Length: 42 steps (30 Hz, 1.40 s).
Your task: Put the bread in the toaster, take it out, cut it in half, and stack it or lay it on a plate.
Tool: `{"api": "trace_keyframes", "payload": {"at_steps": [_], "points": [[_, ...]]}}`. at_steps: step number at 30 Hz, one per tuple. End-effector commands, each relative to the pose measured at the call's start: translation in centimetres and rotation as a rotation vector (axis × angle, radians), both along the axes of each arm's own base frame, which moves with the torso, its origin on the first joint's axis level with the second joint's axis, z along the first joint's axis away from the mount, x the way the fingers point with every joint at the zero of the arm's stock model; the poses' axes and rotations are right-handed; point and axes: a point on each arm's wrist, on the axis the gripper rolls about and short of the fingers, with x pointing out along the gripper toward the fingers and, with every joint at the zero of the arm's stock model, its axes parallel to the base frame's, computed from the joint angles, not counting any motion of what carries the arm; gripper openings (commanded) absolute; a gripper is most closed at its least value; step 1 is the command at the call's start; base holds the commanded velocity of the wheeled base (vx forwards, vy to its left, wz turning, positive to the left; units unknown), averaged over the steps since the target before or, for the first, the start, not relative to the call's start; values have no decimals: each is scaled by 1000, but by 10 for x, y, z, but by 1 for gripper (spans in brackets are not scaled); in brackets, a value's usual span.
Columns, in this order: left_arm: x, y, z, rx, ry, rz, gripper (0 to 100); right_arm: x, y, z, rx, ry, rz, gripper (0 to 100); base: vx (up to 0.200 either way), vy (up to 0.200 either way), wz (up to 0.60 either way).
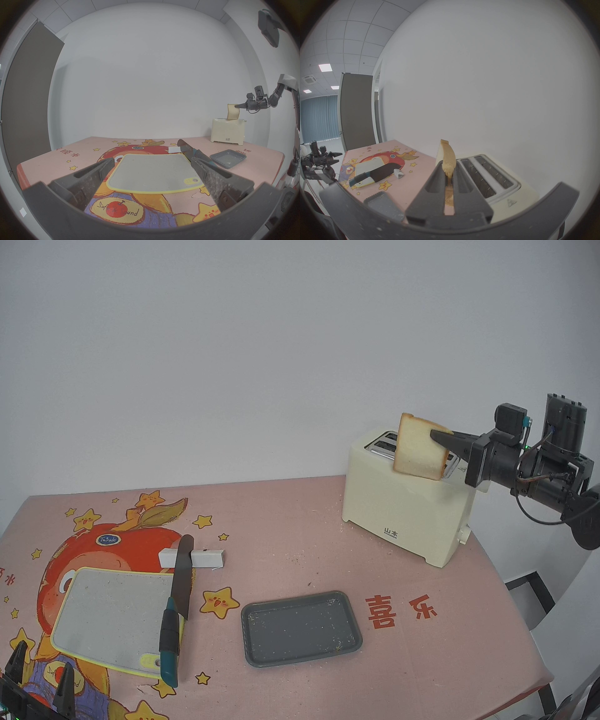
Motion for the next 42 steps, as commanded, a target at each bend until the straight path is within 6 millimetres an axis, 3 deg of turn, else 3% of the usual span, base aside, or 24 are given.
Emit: {"api": "trace_keyframes", "payload": {"at_steps": [1,8,13,22,25,28,29,39,42], "points": [[1,0,-5,0,11,1,100,-27,1,-7,-10,28,31,0,0,0,0],[1,0,-5,0,11,1,100,-52,-1,-21,-19,75,59,0,0,0,0],[1,0,-5,0,11,1,100,-58,-2,-25,0,25,62,0,0,0,0],[1,0,-5,0,11,1,100,-75,-8,-51,7,-9,4,0,0,0,0],[1,0,-5,0,11,1,100,-86,4,-70,-1,62,16,0,0,0,0],[1,0,-5,0,11,1,100,-89,8,-75,-12,76,17,0,0,0,0],[1,0,-5,0,11,1,100,-99,14,-81,-17,84,51,0,0,0,0],[1,0,-5,0,11,1,100,-108,17,-74,11,21,84,0,0,0,0],[1,0,-5,0,11,-1,100,-113,14,-82,-11,49,88,0,0,0,0]]}}
